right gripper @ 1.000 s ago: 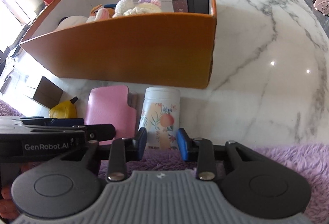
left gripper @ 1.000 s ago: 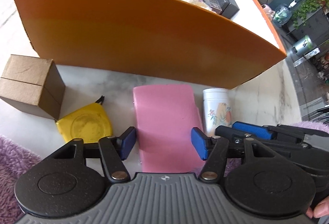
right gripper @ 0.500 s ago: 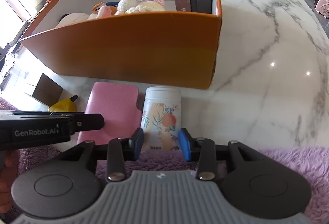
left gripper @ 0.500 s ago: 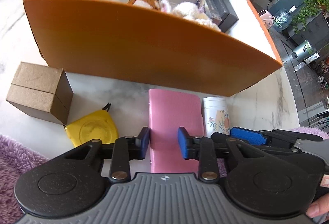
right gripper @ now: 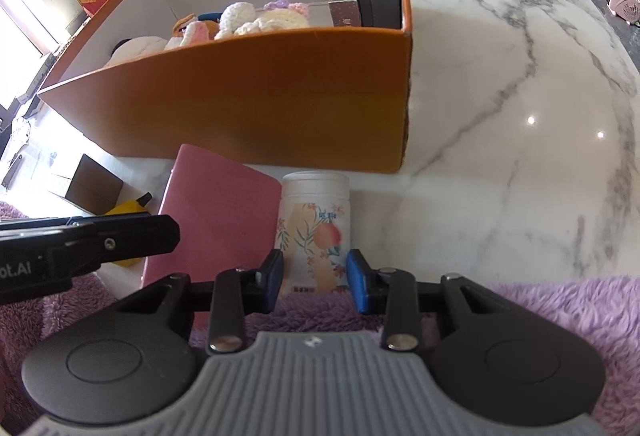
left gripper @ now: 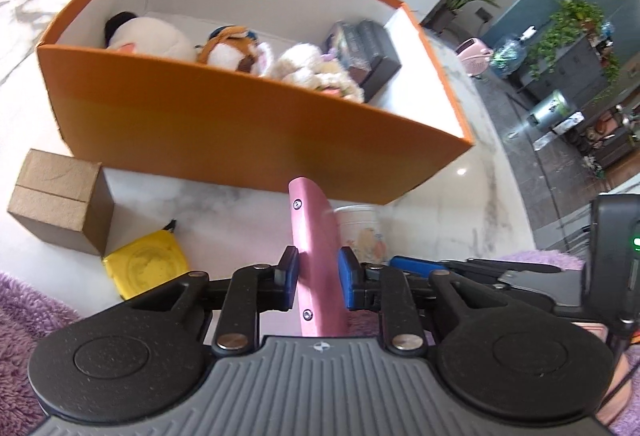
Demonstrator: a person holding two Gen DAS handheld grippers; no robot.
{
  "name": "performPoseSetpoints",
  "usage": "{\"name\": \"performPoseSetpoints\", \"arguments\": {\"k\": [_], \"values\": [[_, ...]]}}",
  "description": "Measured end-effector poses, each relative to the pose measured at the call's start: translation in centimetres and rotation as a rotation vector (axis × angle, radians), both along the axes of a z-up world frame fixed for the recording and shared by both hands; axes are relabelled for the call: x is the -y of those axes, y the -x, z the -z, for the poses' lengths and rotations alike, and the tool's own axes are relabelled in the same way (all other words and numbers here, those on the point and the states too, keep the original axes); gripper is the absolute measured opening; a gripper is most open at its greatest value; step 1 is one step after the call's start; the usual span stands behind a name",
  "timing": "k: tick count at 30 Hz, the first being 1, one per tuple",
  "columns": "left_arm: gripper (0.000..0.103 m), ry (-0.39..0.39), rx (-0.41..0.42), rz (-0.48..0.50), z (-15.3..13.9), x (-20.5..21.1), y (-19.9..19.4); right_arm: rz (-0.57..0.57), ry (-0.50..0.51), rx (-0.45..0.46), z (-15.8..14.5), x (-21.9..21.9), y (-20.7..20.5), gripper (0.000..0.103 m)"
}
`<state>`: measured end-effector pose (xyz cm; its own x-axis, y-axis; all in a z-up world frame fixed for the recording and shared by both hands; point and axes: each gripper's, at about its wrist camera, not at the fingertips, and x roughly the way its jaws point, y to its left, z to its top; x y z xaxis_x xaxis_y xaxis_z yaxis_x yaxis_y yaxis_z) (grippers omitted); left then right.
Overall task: Organize objects
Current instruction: 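Grasp the pink flat case by its edge with the left tool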
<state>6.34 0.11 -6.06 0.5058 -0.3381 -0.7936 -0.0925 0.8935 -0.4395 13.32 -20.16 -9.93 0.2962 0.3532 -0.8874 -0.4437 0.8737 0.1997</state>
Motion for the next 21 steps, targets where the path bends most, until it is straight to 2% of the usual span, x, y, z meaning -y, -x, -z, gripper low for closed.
{"name": "performPoseSetpoints", "arguments": {"k": [3, 7, 16, 21], "values": [[0.024, 0.01, 0.019, 0.016, -0.3, 0.4, 0.0, 0.006, -0.012, -0.003, -0.1, 0.2, 0.0, 0.038], [0.017, 0.042, 0.028, 0.045, -0.3, 1.1, -0.2, 0.014, -0.03, -0.006, -0.2, 0.4, -0.1, 0.037], [0.02, 0.015, 0.016, 0.049, -0.1, 2.3, -0.9, 0.023, -0.05, -0.01, -0.3, 0.9, 0.1, 0.035], [0.024, 0.033, 0.0, 0.048, 0.4, 2.5, -1.2, 0.012, -0.044, -0.003, -0.4, 0.8, 0.3, 0.035]]}}
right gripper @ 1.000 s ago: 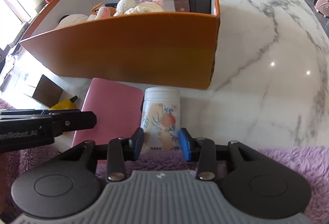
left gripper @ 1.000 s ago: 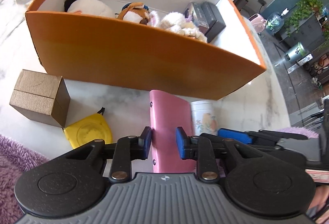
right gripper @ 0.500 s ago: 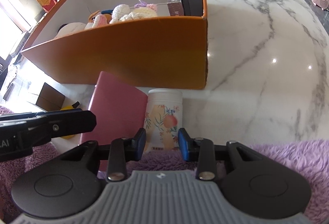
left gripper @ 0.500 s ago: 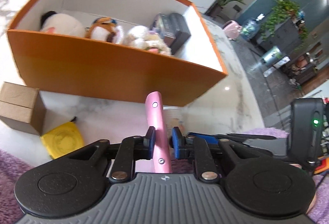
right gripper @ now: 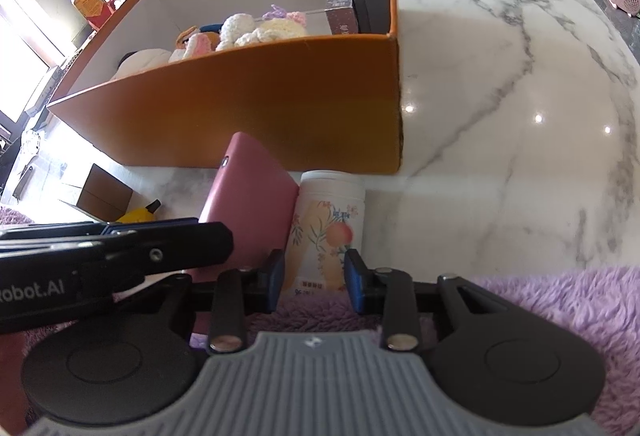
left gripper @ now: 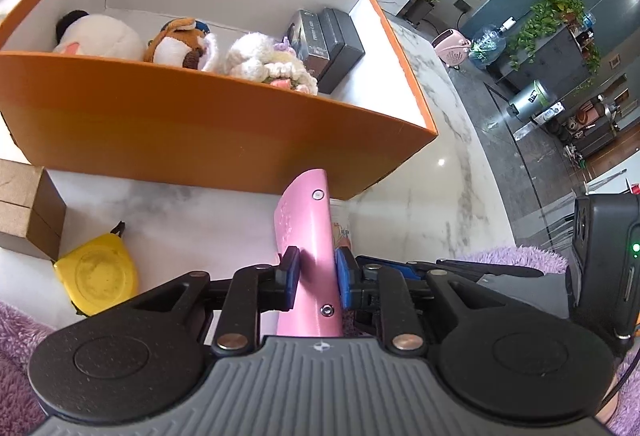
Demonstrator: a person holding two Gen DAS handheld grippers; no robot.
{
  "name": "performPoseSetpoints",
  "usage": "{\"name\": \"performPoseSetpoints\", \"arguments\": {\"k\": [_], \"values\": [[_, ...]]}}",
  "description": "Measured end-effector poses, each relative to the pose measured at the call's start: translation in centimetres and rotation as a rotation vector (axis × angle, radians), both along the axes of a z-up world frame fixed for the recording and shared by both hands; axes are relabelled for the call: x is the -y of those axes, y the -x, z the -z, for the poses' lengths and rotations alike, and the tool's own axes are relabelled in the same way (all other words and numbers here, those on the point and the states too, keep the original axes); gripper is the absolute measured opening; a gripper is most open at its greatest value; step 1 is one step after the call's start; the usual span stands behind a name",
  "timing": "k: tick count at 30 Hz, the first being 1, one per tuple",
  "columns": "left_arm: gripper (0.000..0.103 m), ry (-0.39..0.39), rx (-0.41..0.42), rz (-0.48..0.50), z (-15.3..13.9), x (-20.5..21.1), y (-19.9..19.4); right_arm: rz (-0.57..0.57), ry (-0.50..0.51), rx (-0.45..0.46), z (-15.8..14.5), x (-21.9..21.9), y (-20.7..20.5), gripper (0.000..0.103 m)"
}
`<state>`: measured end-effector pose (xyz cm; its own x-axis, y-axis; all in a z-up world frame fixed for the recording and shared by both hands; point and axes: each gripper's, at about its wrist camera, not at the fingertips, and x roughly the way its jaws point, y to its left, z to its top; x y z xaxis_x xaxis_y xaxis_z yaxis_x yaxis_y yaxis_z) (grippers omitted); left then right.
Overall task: Organize objects
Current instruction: 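Grasp the pink flat case by its edge with the left tool, then grasp the white printed canister with the right tool while the left tool holds the pink case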
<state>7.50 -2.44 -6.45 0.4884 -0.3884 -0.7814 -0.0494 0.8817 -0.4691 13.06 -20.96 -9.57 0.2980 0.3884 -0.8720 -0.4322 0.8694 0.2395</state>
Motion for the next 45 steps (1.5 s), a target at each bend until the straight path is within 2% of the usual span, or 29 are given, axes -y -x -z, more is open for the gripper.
{"name": "performPoseSetpoints", "arguments": {"k": [10, 14, 17, 20, 25, 29, 33, 34, 40, 45], "values": [[0.031, -0.008, -0.045, -0.029, 1.3, -0.1, -0.8, -0.01, 0.002, 0.0, 0.1, -0.1, 0.0, 0.035], [0.031, -0.043, -0.066, -0.024, 2.0, 0.4, -1.6, -0.007, -0.005, -0.005, 0.1, 0.0, -0.1, 0.037], [0.024, -0.094, -0.07, -0.027, 2.3, 0.6, -1.8, -0.007, 0.002, -0.007, 0.1, -0.1, -0.1, 0.044], [0.022, -0.083, -0.07, -0.029, 2.3, -0.1, -1.4, -0.009, 0.009, -0.015, 0.2, -0.3, -0.2, 0.047], [0.021, -0.094, -0.042, -0.025, 1.4, -0.9, -0.8, 0.006, 0.055, -0.037, 0.8, -1.0, -0.7, 0.049], [0.021, -0.095, -0.026, -0.021, 0.7, -1.1, -0.5, -0.023, 0.114, -0.052, 1.3, -2.1, -0.7, 0.056], [0.021, -0.103, -0.023, -0.026, 0.4, -1.1, -0.5, -0.041, 0.138, -0.032, 1.3, -2.7, -0.3, 0.055], [0.021, -0.104, -0.022, -0.027, 0.3, -1.1, -0.4, -0.043, 0.135, -0.025, 1.2, -2.7, -0.2, 0.051], [0.021, -0.107, -0.001, -0.036, -0.6, -1.5, 0.2, -0.032, 0.096, 0.005, 0.6, -2.3, 0.6, 0.05], [0.021, -0.102, 0.011, -0.054, -1.4, -2.2, 0.8, 0.006, -0.026, 0.032, -0.6, -0.7, 1.3, 0.05]]}}
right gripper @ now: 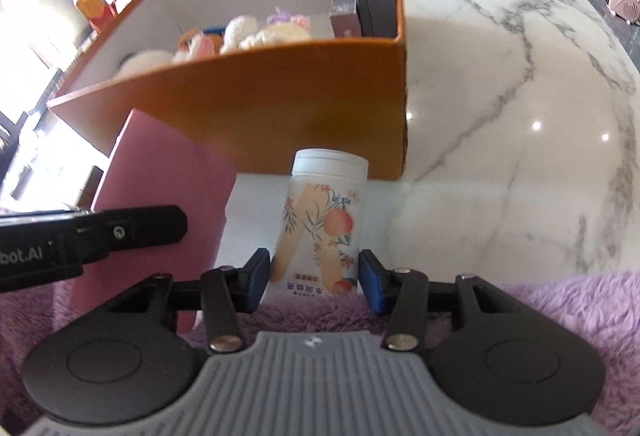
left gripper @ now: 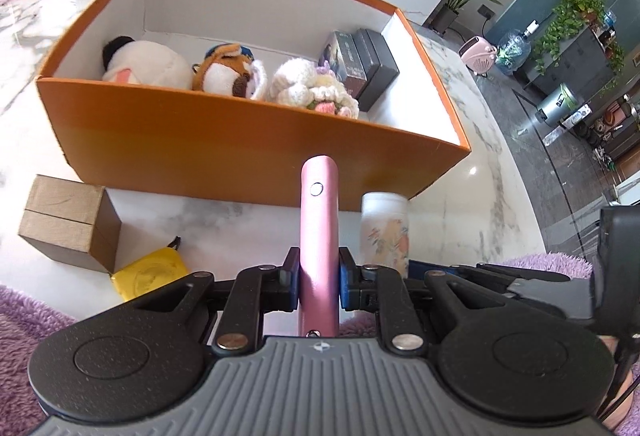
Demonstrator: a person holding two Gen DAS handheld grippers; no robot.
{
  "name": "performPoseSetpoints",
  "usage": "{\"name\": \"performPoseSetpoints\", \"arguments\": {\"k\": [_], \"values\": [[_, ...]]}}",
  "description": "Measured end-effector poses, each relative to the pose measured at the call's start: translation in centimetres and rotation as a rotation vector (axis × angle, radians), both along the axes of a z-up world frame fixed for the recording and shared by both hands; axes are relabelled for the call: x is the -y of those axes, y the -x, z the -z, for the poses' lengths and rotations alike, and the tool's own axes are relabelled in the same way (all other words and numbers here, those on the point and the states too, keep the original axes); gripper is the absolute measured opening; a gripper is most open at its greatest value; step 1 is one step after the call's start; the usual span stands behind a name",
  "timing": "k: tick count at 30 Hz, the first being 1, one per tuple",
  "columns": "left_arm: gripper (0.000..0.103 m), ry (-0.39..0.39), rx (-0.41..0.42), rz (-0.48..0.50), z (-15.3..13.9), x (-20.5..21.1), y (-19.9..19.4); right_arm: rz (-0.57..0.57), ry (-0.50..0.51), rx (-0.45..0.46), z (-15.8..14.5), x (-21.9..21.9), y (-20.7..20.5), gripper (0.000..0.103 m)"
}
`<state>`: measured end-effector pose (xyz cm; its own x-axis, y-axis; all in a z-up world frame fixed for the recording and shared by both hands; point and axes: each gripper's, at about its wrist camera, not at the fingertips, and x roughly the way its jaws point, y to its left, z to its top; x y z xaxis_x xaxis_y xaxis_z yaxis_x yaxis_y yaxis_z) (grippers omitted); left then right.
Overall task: Organize objects
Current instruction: 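Grasp the white printed canister with the right tool while the left tool holds the pink case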
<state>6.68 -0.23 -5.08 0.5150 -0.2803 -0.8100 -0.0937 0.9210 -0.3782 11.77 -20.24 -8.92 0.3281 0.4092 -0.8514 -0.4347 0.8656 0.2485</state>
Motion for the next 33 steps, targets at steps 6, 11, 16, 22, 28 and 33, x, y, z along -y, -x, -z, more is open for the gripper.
{"name": "performPoseSetpoints", "arguments": {"k": [6, 11, 16, 22, 28, 33], "values": [[0.021, 0.002, 0.006, -0.028, -0.2, -0.9, 0.7, 0.044, -0.149, -0.009, -1.4, 1.5, -0.4, 0.04], [0.021, 0.012, -0.009, -0.026, 0.2, -0.9, 0.7, 0.091, -0.235, -0.049, -2.3, 3.2, -0.8, 0.002], [0.021, 0.007, -0.022, -0.02, 1.0, -0.6, 0.7, 0.067, -0.18, -0.047, -1.9, 2.6, -0.7, 0.012], [0.021, -0.062, -0.048, -0.009, 1.7, -0.6, 0.9, 0.029, -0.116, -0.077, -1.1, 0.8, -0.3, 0.046], [0.021, -0.046, -0.081, -0.012, 3.2, -1.4, 0.8, 0.01, 0.001, -0.112, 0.4, -1.2, -0.7, 0.048], [0.02, -0.007, -0.082, -0.014, 3.6, -2.1, 0.6, -0.036, 0.067, -0.131, 1.7, -3.0, -0.8, 0.056]]}}
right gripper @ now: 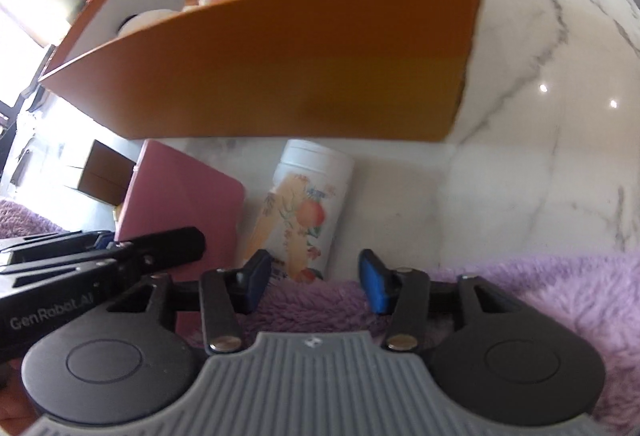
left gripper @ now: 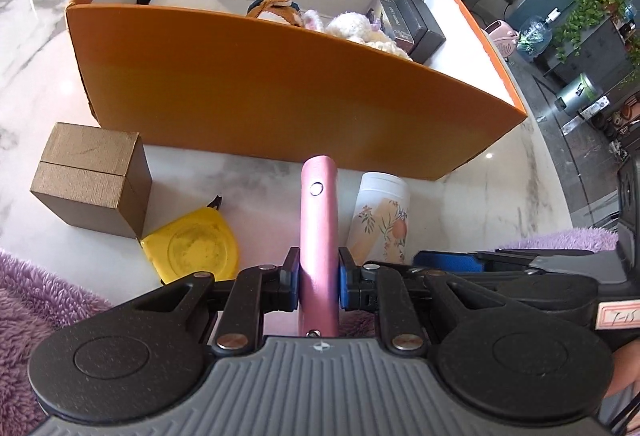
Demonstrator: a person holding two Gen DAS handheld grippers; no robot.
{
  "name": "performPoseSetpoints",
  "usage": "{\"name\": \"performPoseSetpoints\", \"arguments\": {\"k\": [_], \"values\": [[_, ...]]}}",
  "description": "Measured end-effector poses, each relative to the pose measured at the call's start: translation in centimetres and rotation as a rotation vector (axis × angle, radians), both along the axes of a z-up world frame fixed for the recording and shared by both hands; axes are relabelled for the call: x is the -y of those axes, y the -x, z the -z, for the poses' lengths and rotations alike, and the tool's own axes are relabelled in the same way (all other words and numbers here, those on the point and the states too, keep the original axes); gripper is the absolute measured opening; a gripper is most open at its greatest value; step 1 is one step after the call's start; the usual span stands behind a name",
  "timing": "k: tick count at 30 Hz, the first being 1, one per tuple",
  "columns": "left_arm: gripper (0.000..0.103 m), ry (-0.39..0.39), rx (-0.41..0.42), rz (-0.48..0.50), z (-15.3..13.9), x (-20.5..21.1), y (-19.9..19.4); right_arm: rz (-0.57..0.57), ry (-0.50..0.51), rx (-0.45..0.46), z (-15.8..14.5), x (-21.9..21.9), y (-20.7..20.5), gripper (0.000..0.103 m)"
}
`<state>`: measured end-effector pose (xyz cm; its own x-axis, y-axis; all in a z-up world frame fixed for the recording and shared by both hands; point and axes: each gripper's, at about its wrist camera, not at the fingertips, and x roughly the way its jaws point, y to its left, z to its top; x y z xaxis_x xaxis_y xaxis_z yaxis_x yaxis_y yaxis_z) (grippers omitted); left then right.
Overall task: Organize objects
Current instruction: 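Grasp the white printed canister with the right tool while the left tool holds the pink case, then lift the canister with the right tool while the left tool lifts the pink case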
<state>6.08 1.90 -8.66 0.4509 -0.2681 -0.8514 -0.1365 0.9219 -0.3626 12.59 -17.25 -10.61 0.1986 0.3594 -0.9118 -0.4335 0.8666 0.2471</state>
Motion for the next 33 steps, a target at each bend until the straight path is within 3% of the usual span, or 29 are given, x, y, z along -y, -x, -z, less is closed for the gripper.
{"name": "performPoseSetpoints", "arguments": {"k": [2, 5, 7, 10, 11, 19, 22, 27, 31, 33], "values": [[0.02, 0.042, -0.008, -0.016, 0.3, -0.7, -0.1, -0.003, -0.002, 0.016, 0.0, -0.3, 0.0, 0.055], [0.02, 0.08, -0.014, -0.026, 0.6, -1.3, -0.3, 0.007, -0.078, 0.006, 0.3, -0.1, -0.2, 0.041], [0.02, 0.088, -0.014, -0.028, 0.6, -1.5, -0.3, 0.032, -0.112, -0.005, 0.5, 0.3, -0.4, 0.038], [0.02, 0.083, -0.007, -0.041, 0.6, -1.7, -0.2, 0.108, -0.193, -0.029, 0.2, 2.1, -0.8, 0.019], [0.02, 0.092, -0.01, -0.045, 0.6, -1.8, -0.3, 0.123, -0.224, -0.044, 0.0, 2.7, -0.9, 0.017], [0.02, 0.097, -0.014, -0.062, 0.6, -2.3, -0.3, 0.098, -0.266, -0.015, -1.0, 2.6, -0.2, 0.013], [0.02, 0.098, -0.013, -0.065, 0.6, -2.4, -0.1, 0.08, -0.268, -0.016, -1.5, 1.8, -0.3, 0.024], [0.02, 0.11, -0.013, -0.084, 0.8, -2.8, -0.1, 0.087, -0.325, -0.046, -1.2, 1.3, -0.2, 0.024], [0.02, 0.116, -0.012, -0.091, 0.8, -3.0, 0.0, 0.089, -0.3, -0.092, -0.1, 0.7, 0.1, 0.02], [0.02, 0.122, -0.013, -0.097, 0.9, -3.1, 0.0, 0.073, -0.267, -0.07, -0.2, 0.2, 0.8, 0.02]]}}
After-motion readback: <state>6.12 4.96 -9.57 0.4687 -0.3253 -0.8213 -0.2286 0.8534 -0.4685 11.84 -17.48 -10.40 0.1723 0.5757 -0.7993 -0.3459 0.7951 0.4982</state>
